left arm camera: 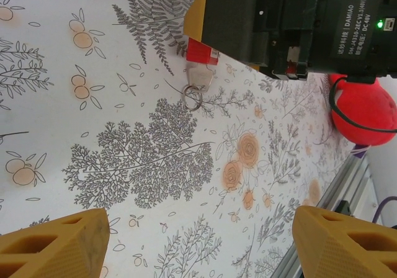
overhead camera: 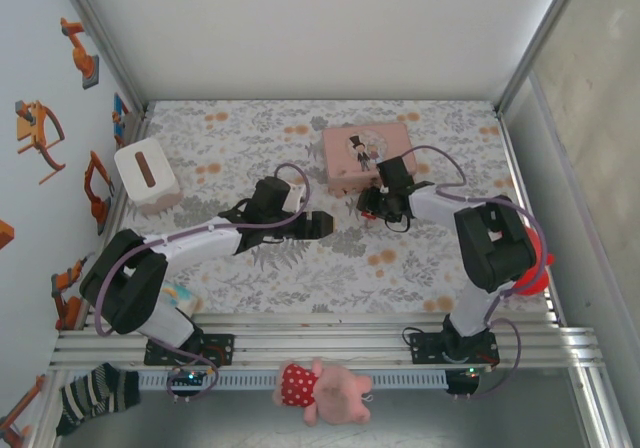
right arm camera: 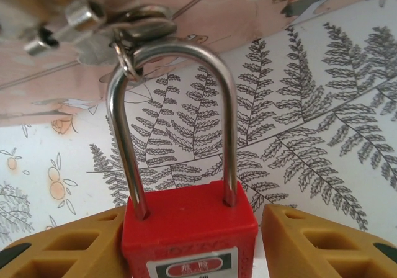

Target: Unlock the padlock with the key

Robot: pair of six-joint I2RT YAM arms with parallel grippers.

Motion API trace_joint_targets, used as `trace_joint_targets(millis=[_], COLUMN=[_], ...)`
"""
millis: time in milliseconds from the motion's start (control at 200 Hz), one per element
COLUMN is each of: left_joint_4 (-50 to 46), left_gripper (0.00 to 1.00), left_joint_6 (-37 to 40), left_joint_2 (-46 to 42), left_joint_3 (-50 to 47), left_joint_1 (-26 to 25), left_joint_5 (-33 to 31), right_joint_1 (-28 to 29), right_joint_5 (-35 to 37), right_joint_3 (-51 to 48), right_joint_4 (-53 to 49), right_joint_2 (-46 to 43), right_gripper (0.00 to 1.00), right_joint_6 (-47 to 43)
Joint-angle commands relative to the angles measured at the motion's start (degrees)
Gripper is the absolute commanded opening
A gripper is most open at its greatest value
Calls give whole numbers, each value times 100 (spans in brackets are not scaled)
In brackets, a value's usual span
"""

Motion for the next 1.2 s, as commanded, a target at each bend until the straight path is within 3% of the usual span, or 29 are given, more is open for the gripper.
trace_joint_targets(millis=[0,341,541,761,1042,1197], left_joint_4=[-24,437,1163,2039,3437,3500], left_gripper=[77,69,64,60,46,44], left_joint_6=[272,860,619,-252,-1276,-1389], left_joint_2=[-59,985,1508,1801,2144,2198], left_joint_3=[58,720,1045,1062,491,411], left_joint_1=[-19,-488,-512,-547,-749,-872], left_joint_5=[12,82,222,295,108,-27], right_joint_1=[29,20,21,27,28,23], right_joint_5=[5,-99,-420,-949,-1297,-1307], right_joint_3=[130,229,422,608,718,699], right_joint_4=[-143,-800,-1356,-1465,-1239,-1167], right_joint_2=[35,-531,-814,-777,-643,-583], right_gripper=[49,32,31,30,30,30], right_joint_6=[-26,-167,-182,117,453,518])
